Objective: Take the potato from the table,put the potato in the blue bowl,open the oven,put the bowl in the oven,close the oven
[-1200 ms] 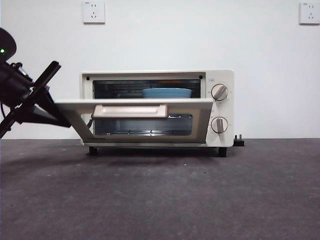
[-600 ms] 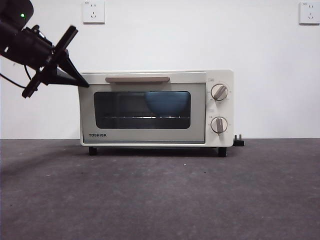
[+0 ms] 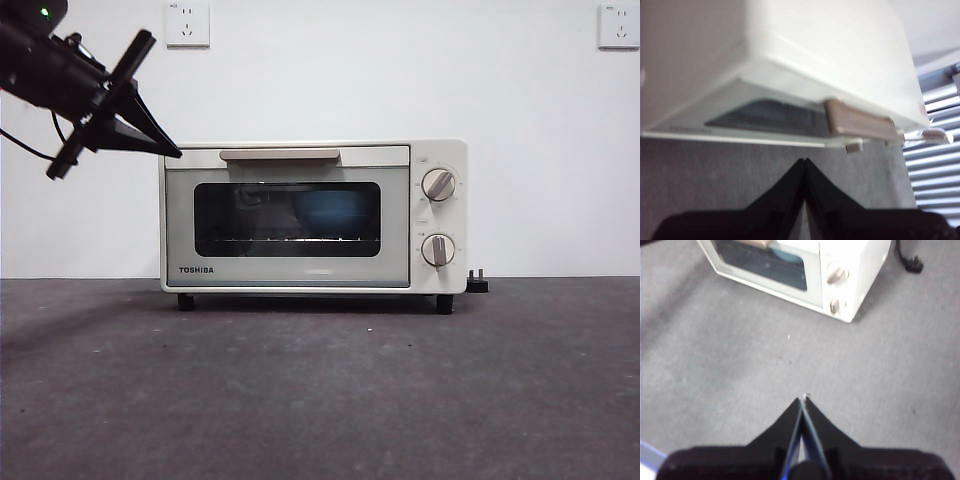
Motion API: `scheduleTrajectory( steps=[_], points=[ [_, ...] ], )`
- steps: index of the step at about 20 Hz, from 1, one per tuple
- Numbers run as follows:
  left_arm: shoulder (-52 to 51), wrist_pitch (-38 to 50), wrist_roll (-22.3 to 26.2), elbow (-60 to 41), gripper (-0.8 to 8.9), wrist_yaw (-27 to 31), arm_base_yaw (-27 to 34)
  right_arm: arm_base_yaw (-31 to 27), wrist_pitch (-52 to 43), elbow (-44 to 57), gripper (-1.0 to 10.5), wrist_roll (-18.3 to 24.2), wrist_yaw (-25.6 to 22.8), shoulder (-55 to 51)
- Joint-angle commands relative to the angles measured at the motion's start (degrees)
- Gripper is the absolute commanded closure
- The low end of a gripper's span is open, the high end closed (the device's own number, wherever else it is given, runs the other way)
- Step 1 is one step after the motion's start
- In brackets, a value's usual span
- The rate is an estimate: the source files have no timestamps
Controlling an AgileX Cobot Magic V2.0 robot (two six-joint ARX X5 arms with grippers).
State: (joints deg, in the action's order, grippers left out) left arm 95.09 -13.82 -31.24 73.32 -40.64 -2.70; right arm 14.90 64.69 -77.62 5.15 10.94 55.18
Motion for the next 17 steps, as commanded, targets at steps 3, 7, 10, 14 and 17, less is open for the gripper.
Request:
scheduleTrajectory(
  steps=[3,7,10,14,17],
  points=[
    [-11.0,-12.6,13.5,-0.1,8.21,5.3,-0.3,0.1,1.4,0.8,9.5,1.6,0.2,0.0],
    [-24.9,-23.1,24.0,-0.1,8.21,18.2,-1.7,0.2,1.3,0.8,9.5,1.5,2.6,-1.0],
    [-34.7,-28.7,27.6,-0.1,8.21,28.8,-4.0,0.2,1.5,0.8,9.5,1.3,2.6,-1.7],
    [-44.8,-34.0,28.9,-0.1,8.21,36.5,-6.6,0.2,1.4,0.8,9.5,1.2,2.6,-1.8],
    [-49.0,-36.0,28.9,-0.1,8.18,37.8,-6.8,0.2,1.3,0.8,9.5,1.2,2.6,-1.8]
  ],
)
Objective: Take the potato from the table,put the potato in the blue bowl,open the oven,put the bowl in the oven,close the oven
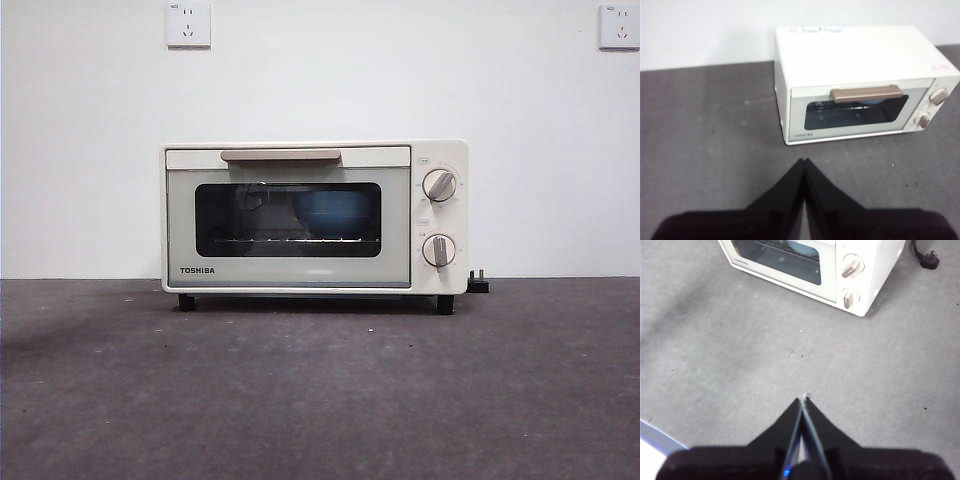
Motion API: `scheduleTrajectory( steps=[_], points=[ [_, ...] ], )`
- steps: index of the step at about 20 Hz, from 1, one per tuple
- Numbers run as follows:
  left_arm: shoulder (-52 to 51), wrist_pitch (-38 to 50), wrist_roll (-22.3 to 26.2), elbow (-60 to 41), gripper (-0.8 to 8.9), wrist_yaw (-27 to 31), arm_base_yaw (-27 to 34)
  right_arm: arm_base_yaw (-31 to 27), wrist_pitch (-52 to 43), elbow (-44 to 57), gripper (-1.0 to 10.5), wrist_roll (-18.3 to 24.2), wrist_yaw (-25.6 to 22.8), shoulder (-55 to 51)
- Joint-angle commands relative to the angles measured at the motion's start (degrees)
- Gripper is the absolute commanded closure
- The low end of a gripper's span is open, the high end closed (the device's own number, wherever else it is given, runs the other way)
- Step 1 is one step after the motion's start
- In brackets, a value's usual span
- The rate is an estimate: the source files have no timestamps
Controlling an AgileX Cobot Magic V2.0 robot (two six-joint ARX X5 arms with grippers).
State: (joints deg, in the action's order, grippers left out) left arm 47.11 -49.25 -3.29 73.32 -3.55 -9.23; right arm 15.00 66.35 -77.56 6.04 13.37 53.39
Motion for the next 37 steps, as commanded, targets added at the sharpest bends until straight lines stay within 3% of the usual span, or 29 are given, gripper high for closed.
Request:
scheduleTrajectory(
  steps=[1,15,17,22,25,31,37],
  points=[
    [-1.8,-1.4,0.9,-0.1,8.18,0.8,-0.2,0.1,-0.3,0.7,9.5,0.2,0.1,0.0],
    [6.2,-2.0,0.5,-0.2,8.18,0.5,0.4,0.0,-0.4,0.7,9.5,0.2,-0.3,2.8],
    [4.2,0.9,3.9,-1.9,8.18,1.4,0.5,0.0,-0.4,0.7,9.5,0.2,-0.3,3.6],
    [-10.6,34.3,4.0,-25.9,8.18,1.9,4.0,0.0,-0.4,0.7,9.5,0.2,-0.3,5.5],
    [-21.0,46.3,4.0,-43.1,8.18,1.9,6.6,0.0,-0.4,0.7,9.5,0.2,-0.3,6.5],
    [-36.0,48.9,4.0,-64.2,8.18,1.3,11.1,0.0,-0.4,0.7,9.5,0.2,-0.4,7.5],
    [-43.6,48.9,4.0,-71.5,8.18,-1.0,11.2,0.0,-0.4,0.7,9.5,0.2,-0.3,7.5]
  ],
)
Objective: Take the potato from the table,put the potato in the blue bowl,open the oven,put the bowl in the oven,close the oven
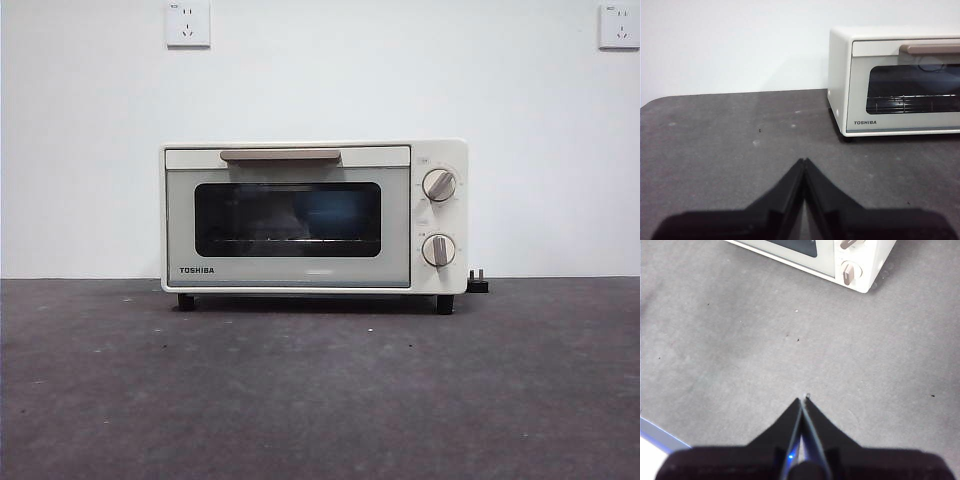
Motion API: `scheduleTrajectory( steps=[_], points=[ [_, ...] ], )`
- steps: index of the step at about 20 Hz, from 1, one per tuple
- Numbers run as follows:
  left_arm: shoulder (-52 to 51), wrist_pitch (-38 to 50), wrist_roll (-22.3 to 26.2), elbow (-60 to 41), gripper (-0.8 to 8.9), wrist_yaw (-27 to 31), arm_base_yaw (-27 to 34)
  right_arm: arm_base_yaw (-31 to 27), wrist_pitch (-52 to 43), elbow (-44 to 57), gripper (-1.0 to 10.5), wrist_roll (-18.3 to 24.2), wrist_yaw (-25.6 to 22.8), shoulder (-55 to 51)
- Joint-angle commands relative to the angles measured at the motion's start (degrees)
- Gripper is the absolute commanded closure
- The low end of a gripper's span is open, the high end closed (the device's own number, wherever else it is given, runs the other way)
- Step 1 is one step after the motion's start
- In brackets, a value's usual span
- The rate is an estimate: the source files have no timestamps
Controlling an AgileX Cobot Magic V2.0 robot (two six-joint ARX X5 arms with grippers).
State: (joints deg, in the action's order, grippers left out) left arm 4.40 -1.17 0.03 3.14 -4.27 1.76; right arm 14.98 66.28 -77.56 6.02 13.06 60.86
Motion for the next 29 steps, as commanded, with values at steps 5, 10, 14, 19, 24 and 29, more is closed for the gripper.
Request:
scheduleTrajectory(
  steps=[5,10,14,19,24,29],
  points=[
    [-2.9,-2.3,2.6,-2.7,8.18,-0.2,0.2,0.0,-0.3,0.7,9.5,0.2,0.0,0.1],
    [-4.2,-7.8,3.2,-2.7,8.18,-0.1,0.2,0.0,-0.3,0.7,9.5,0.2,0.0,0.1],
    [-4.2,-9.1,3.0,-2.7,8.18,2.9,0.2,0.0,-0.3,0.7,9.5,0.2,0.0,0.1],
    [-4.2,-8.2,0.1,-2.7,8.18,2.8,0.2,0.0,-0.3,0.7,9.5,0.2,0.0,0.1],
    [-3.5,-8.3,0.1,-2.7,8.18,2.8,0.2,0.0,-0.3,0.7,9.5,0.2,0.0,0.1],
    [-3.5,-8.3,0.1,-2.7,8.18,2.8,0.2,0.0,-0.3,0.7,9.5,0.2,0.0,0.1]
  ],
)
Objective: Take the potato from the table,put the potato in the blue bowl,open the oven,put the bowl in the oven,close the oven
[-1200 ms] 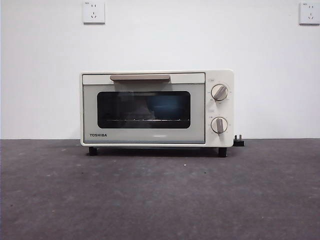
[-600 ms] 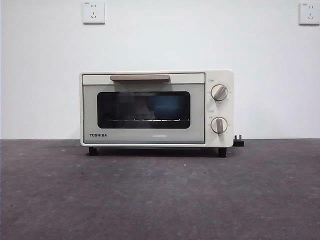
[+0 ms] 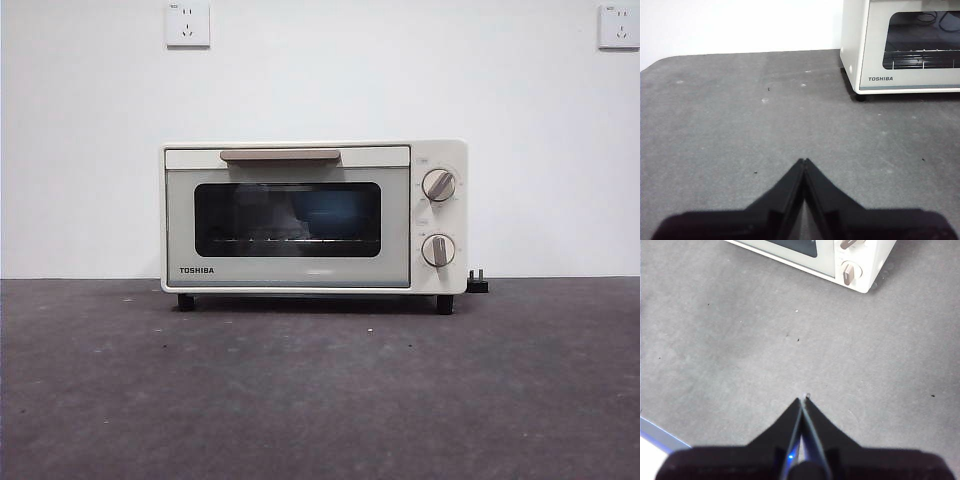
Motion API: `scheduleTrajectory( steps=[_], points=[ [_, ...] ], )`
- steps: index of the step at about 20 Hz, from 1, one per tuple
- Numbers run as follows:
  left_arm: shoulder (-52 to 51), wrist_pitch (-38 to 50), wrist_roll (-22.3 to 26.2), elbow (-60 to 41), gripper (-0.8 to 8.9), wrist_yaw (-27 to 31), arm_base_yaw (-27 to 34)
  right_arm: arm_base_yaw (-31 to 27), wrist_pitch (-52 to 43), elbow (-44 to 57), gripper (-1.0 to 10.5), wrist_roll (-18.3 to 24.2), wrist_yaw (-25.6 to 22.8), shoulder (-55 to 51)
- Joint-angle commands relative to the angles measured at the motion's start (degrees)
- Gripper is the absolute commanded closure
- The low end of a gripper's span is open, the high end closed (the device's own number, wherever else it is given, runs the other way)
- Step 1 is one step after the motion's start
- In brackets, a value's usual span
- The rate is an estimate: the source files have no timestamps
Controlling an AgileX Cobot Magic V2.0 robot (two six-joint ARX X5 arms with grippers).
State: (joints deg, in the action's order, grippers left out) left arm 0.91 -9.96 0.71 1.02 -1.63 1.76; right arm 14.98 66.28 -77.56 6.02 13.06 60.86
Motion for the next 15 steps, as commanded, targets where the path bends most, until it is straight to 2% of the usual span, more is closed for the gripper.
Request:
scheduleTrajectory(
  steps=[1,4,6,8,10,11,13,15],
  points=[
    [0.0,0.5,-0.6,-0.6,8.18,0.2,0.2,0.0,-0.3,0.7,9.5,0.2,0.0,0.1],
    [0.0,0.5,-0.6,-0.6,8.18,0.2,0.2,-1.8,-0.7,0.7,9.5,0.4,-2.8,-1.5],
    [0.0,0.5,-0.6,-0.6,8.18,0.2,0.2,-3.8,-5.1,2.3,9.5,3.7,-3.8,-4.9],
    [0.0,0.5,-0.6,-0.6,8.18,0.1,0.2,-7.5,-20.1,10.5,9.5,1.7,-3.8,-11.5],
    [0.1,0.5,-0.6,-0.6,8.18,0.2,0.2,-11.3,-38.2,23.5,9.5,-1.5,-3.8,-19.5],
    [0.1,0.5,-0.6,-0.6,8.18,0.1,0.2,-12.3,-45.3,29.9,9.5,-1.5,-3.8,-23.4],
    [0.2,0.5,-0.6,-0.6,8.17,0.2,0.2,-13.1,-57.5,41.8,9.5,1.6,-4.1,-31.1],
    [0.3,0.5,-0.6,-0.6,8.18,0.1,0.2,-13.5,-66.8,52.0,9.5,6.8,-4.1,-37.0]
  ],
)
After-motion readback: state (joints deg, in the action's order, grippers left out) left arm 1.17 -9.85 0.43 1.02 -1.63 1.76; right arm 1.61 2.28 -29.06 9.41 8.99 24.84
